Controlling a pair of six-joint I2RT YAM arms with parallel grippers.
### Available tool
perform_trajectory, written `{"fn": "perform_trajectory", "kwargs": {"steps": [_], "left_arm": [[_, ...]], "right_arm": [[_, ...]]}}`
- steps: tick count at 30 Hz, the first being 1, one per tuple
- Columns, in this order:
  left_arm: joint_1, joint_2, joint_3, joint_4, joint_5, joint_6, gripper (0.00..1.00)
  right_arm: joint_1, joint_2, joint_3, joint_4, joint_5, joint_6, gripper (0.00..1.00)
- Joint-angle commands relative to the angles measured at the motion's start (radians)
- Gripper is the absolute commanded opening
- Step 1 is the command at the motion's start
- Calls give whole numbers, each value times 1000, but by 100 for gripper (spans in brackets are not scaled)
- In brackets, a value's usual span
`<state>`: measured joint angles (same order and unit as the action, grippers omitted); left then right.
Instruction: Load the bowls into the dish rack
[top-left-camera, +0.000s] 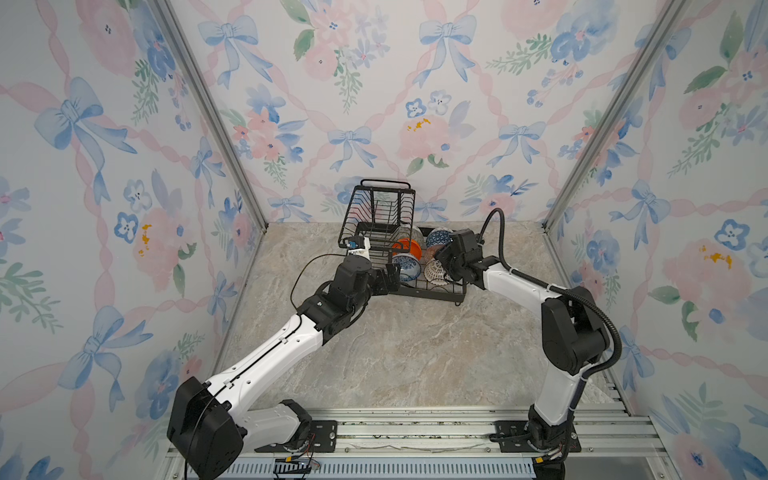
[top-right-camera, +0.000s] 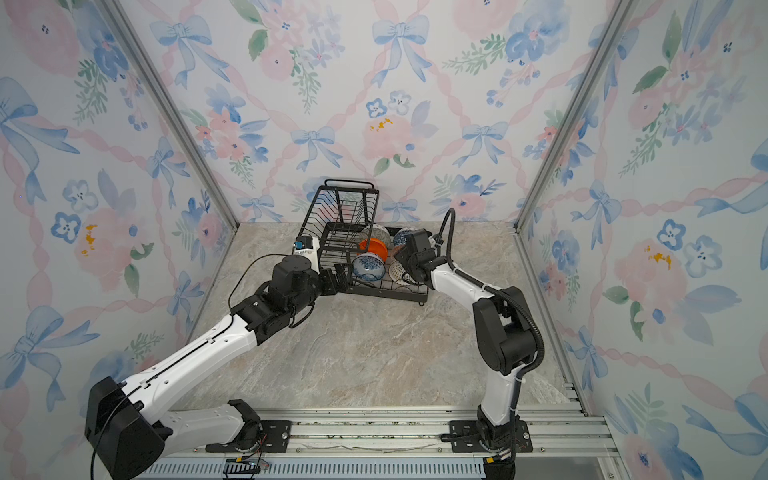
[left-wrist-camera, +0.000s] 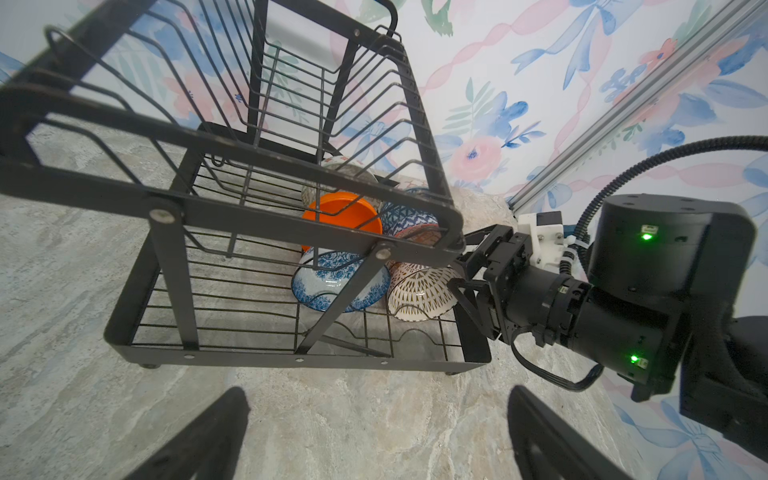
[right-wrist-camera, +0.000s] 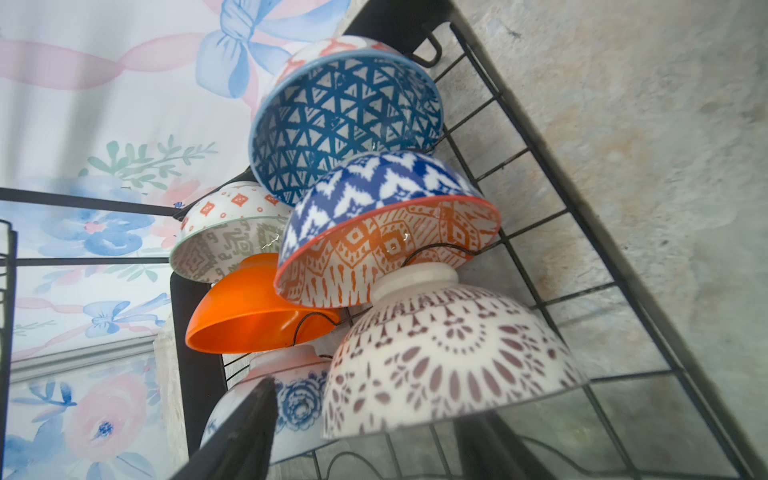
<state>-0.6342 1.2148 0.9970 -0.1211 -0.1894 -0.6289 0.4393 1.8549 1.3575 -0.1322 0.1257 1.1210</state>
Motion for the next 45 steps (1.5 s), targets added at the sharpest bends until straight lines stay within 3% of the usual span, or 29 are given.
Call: {"fn": "perform_trajectory", "kwargs": {"steps": [1, 9, 23, 29, 33, 37, 41, 45], "left_arm": [[5, -2, -1, 9, -9, -6, 98], [5, -48, -48, 9, -44, 1, 98], [35, -168, -144, 27, -208, 204, 98], [163, -288, -294, 131, -298, 332, 98], [298, -342, -425, 232, -313, 390, 98], [377, -363, -543, 377, -343, 479, 98], [449, -327, -613, 479, -304, 510, 98], [473, -256, -718, 653, -307, 549, 98]], "right_arm": [[-5, -60, 15, -39, -11, -38, 73], [32, -146, 1, -81, 14, -94, 98], [24, -406, -73, -222, 128, -287, 97], [-26, -600, -250, -162, 346, -414, 97], [-85, -706, -415, -74, 546, -409, 97], [-141, -758, -518, 13, 605, -547, 97], [-151, -725, -539, 28, 665, -726, 97], [-166, -673, -558, 27, 702, -747, 97]]}}
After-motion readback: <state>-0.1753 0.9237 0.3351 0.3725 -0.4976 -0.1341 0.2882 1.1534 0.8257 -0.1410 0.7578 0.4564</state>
